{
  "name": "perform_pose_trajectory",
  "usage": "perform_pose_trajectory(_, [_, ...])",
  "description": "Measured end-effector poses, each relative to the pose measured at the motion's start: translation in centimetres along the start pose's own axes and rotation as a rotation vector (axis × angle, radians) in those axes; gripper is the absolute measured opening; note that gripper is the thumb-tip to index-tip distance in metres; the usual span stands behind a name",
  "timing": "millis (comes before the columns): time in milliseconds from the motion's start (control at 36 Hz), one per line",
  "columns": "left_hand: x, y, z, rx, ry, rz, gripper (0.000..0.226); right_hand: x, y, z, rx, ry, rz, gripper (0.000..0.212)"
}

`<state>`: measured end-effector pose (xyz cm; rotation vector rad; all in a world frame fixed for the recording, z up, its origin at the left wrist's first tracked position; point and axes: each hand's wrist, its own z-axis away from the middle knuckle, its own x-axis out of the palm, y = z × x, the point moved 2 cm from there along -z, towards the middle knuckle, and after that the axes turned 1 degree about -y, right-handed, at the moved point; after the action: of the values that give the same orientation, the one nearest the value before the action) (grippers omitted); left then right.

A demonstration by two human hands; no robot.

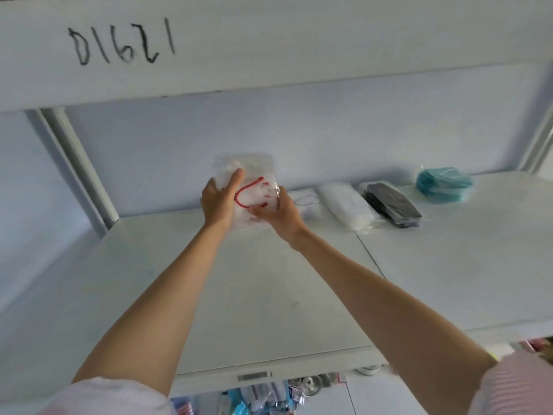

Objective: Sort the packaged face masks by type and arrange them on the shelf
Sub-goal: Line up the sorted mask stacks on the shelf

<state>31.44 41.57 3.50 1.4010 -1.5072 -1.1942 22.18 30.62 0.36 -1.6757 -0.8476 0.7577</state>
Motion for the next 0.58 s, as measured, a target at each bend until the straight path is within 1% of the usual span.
perform_pose_trajectory(56, [3.5,1.2,2.2,-0.008,0.007,0.023,0.049,-3.9,-0.3,1.2,-0.001,0.024,-0.013,0.052])
perform_pose_trajectory(111, [7.0,2.3,4.5,-0.038,0.010,0.019,0.055,-7.9,-0.6,2.2,-0.008,0.043,0.015,0.049])
perform_pose_trajectory(194, [11.6,3.9,7.8,-0.077,-0.009,-0.025,0.062,-13.4,-0.8,3.4,-0.004,0.047,0.083,0.054])
perform_pose_trajectory(278, [15.5,5.4,10.3,-0.099,-0.028,-0.070,0.072,-18.2,-1.0,4.0,0.022,0.057,0.091,0.057])
perform_pose_trajectory(361, [19.0,6.7,12.5,-0.138,-0.035,-0.090,0.068,-22.3,-1.2,4.4,0.039,0.048,0.085,0.057])
perform_pose_trajectory(417, [21.0,7.4,13.6,-0.156,-0.058,-0.101,0.069,-24.7,-1.2,4.4,0.066,0.041,0.074,0.056])
perform_pose_trajectory(472, [23.0,7.7,14.0,-0.179,-0.086,-0.102,0.075,-26.9,-1.3,4.1,0.091,0.046,0.062,0.052])
perform_pose_trajectory(583, [27.3,8.1,13.9,-0.228,-0.180,-0.137,0.091,-31.0,-0.8,2.9,0.103,0.073,0.043,0.052])
